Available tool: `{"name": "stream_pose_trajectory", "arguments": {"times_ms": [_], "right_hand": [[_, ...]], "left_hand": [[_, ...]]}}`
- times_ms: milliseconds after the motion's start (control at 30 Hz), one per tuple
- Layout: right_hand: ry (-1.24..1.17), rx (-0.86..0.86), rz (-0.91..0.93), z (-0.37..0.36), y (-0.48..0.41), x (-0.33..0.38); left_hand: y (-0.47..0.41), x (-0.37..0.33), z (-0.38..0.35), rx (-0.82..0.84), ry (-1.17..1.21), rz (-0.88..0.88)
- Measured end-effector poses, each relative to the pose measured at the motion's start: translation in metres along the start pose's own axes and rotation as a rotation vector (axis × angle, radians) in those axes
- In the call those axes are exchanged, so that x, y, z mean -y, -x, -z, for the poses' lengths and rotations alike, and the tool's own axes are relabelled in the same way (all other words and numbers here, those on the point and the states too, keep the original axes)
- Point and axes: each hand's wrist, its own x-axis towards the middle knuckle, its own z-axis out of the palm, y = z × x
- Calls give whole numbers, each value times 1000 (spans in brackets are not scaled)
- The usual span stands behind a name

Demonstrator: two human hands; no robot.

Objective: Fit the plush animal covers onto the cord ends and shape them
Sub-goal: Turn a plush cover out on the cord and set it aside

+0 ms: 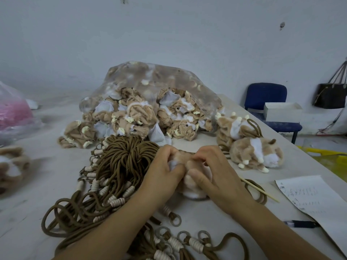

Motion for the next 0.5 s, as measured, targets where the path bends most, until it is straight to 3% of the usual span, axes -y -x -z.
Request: {"name": "stream_pose_trajectory", "arguments": {"times_ms": [167, 300, 367, 500], "right_hand": [[83, 22, -20, -15, -1, -1], [-53, -50, -256, -10, 0, -13], [-133, -124, -364, -3, 0, -19], [-175, -151, -344, -2, 1, -18]], "left_hand": [[-3, 1, -1, -52, -125, 94], [-4, 1, -2, 201, 265, 268], [-4, 3, 0, 318, 366, 233], [-2, 4, 0, 311, 363, 192]]}}
